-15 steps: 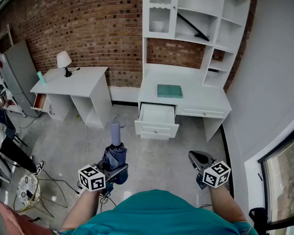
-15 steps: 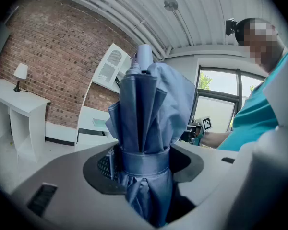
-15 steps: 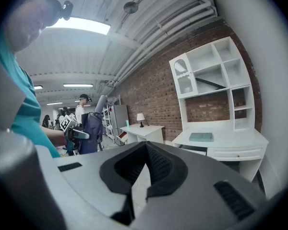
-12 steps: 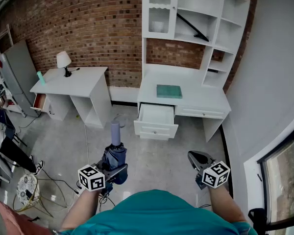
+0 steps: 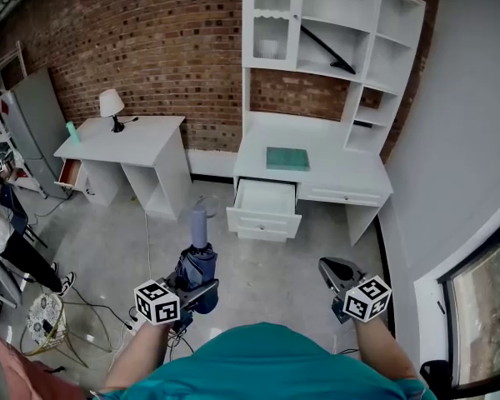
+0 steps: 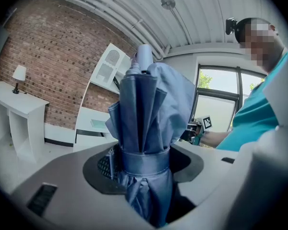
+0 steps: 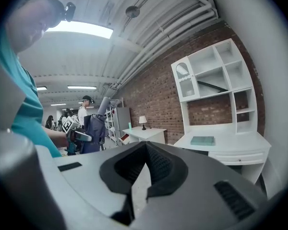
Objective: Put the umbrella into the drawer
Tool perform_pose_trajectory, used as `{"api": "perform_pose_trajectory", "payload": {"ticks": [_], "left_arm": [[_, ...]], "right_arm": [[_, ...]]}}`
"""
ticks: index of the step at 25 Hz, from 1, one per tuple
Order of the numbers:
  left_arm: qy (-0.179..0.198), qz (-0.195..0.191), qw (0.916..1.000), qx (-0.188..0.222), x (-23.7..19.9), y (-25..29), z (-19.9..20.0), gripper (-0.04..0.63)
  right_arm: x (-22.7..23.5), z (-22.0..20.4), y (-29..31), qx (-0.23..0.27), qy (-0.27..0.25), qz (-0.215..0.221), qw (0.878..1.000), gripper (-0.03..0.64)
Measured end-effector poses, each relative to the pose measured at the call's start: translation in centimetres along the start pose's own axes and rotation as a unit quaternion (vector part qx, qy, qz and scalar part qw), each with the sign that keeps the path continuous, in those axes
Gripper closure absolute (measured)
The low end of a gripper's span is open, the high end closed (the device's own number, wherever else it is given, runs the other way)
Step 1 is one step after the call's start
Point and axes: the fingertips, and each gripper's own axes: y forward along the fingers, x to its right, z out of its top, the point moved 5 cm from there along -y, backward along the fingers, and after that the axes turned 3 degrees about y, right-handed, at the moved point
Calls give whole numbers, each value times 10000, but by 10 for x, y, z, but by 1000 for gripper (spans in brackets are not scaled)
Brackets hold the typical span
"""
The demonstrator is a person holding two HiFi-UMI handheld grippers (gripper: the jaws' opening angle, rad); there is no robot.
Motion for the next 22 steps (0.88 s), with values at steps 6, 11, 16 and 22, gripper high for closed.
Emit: {"api": "perform_pose_trajectory", "payload": {"ticks": [6, 11, 16, 22], "left_arm": [[14, 92, 9999, 71, 14, 12, -2, 353], [5, 183, 9997, 148, 31, 27, -2, 353], [-52, 233, 9995, 209, 52, 46, -6, 353], [-81, 184, 9997, 149, 71, 65, -11, 353]], "right_arm": [[15, 1, -15, 81, -42, 59, 9999, 595], [29, 3, -35, 110, -120, 181, 9997, 595], [47, 0, -57, 71, -158, 231, 9996, 595], [66, -6, -75, 80, -93, 243, 9996, 595]]}}
